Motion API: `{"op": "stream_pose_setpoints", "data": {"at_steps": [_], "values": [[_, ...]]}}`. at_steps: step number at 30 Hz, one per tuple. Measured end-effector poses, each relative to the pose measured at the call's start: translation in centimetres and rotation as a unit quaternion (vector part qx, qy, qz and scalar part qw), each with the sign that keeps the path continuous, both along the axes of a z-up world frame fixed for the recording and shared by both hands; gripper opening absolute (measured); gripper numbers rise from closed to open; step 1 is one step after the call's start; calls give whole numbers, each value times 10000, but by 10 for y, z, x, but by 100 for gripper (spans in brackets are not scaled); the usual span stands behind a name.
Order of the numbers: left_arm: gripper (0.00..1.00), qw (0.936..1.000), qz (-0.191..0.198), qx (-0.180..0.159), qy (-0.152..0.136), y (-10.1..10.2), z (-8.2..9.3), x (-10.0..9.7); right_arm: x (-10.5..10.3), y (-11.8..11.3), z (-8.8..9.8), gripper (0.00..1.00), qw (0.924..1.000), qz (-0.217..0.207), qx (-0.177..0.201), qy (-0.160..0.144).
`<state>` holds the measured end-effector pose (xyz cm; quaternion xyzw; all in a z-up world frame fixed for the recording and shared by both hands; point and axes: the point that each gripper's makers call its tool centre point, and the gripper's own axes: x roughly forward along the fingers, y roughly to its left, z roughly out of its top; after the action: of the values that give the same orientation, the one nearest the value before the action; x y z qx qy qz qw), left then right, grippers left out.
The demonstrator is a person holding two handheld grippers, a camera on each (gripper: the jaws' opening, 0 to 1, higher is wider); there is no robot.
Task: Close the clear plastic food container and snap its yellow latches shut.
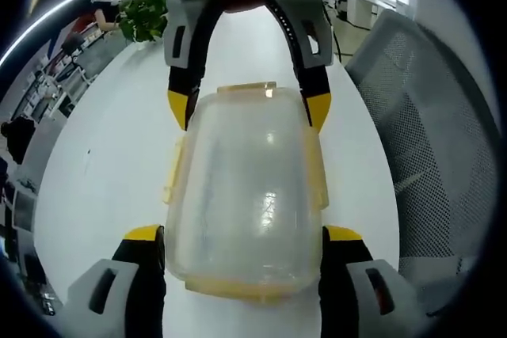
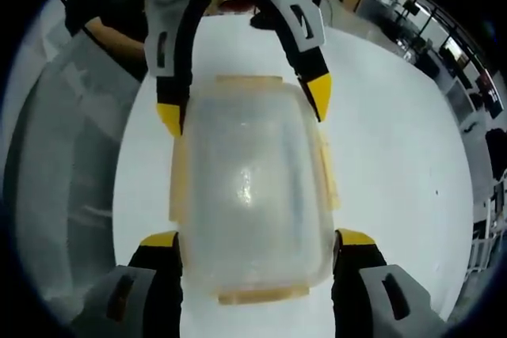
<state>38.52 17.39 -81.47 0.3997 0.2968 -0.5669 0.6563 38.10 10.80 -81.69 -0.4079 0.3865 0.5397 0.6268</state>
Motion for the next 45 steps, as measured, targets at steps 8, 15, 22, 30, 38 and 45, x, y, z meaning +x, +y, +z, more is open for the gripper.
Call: {"op": "stream_pose_setpoints", "data": {"at_steps": [8,15,22,30,38,45], "values": [[81,10000,17,1,-2,-1,-1,5,5,0,-1,78,10000,8,48,-4],[82,10000,43,2,-39,-1,-2,17,16,1,0,78,9999,-11,104,-12],[82,10000,71,-35,-34,-1,-2,28,27,1,-1,78,9999,-13,118,-21],[82,9999,103,-42,-35,-2,-1,42,40,1,0,78,10000,3,80,-32],[82,9998,168,-89,-34,0,-1,53,52,3,0,78,9999,51,83,-45],[82,9998,200,-74,-35,1,0,65,65,5,0,78,9999,83,98,-52]]}}
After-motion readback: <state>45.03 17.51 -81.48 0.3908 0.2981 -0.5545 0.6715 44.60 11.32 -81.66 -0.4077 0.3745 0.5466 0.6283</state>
